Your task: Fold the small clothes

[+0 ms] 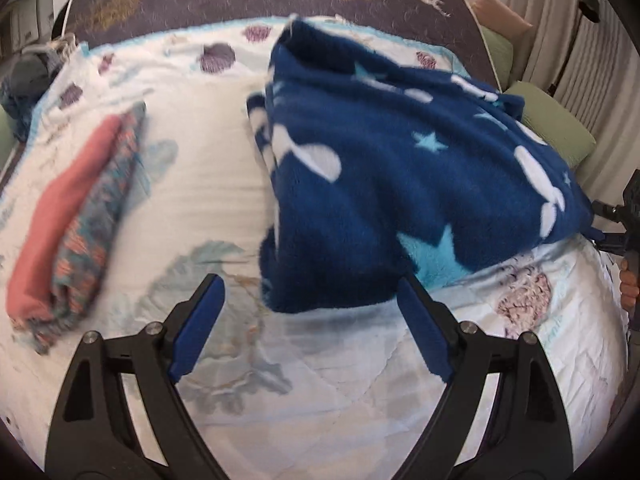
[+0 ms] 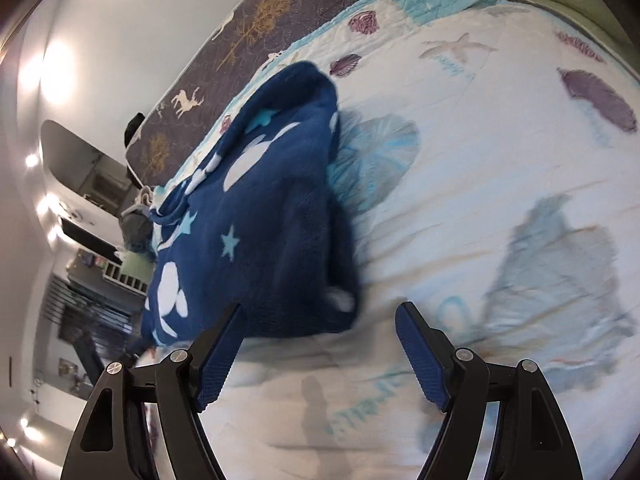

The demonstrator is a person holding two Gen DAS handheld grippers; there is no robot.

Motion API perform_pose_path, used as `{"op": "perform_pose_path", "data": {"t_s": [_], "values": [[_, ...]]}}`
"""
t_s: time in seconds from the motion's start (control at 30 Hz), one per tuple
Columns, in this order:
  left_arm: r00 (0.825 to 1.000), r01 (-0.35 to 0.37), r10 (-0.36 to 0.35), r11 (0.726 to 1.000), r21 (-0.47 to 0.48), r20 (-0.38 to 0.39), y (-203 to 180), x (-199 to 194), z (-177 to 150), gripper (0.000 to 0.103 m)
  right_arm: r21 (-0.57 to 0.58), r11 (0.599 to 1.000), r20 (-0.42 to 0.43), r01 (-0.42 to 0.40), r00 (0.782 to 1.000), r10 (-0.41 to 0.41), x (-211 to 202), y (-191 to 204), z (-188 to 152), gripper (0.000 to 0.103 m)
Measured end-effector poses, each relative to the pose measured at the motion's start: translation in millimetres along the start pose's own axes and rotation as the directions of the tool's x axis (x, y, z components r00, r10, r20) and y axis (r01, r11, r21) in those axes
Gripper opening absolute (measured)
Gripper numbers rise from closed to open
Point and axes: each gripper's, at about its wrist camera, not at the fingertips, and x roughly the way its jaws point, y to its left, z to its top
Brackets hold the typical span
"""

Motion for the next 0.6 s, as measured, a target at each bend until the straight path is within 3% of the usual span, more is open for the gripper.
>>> {"op": "perform_pose_path", "data": {"t_s": [0.1, 0.2, 0.23, 0.27, 0.3, 0.33, 0.43, 0.6], "values": [[0.997, 0.074, -0.074, 0.991, -0.11, 0.004, 7.2, 13.6, 9.3, 0.088, 0.01, 0.999, -0.004, -0.04, 0.999, 0.04, 19.9, 11.2, 8.9, 0.086], [0.987, 0.156, -0.147, 0.965, -0.211, 0.059, 14.6, 20.8, 22.3, 0.087, 0.011, 1.0, 0.0, -0.015, 1.0, 0.015, 42.6, 18.7, 19.0, 0.087], [0.986, 0.166, -0.154, 0.959, -0.228, 0.071, 15.4, 22.9, 26.0, 0.08, 0.02, 1.0, 0.013, -0.002, 1.0, 0.002, 48.1, 20.7, 23.4, 0.085], [0.983, 0.182, -0.168, 0.954, -0.238, 0.08, 16.0, 24.7, 28.9, 0.073, 0.034, 0.999, 0.023, 0.003, 1.0, -0.004, 50.1, 20.4, 25.6, 0.077], [0.98, 0.197, -0.183, 0.951, -0.24, 0.08, 14.0, 28.4, 34.8, 0.06, 0.049, 0.999, 0.026, 0.008, 1.0, -0.01, 52.8, 20.4, 28.0, 0.066], [0.982, 0.185, -0.169, 0.955, -0.234, 0.086, 11.8, 28.0, 37.0, 0.039, 0.057, 0.998, 0.013, -0.003, 1.0, 0.002, 56.5, 20.2, 28.7, 0.031], [0.981, 0.184, -0.165, 0.961, -0.205, 0.107, 4.7, 14.4, 39.3, 0.031, 0.059, 0.998, 0.025, -0.017, 1.0, 0.015, 52.1, 26.4, 27.4, 0.023], [0.969, 0.23, -0.217, 0.967, -0.108, 0.122, -8.7, -42.5, 22.0, 0.029, 0.027, 0.998, 0.053, -0.059, 0.997, 0.058, 9.2, 45.5, 15.5, 0.02]]}}
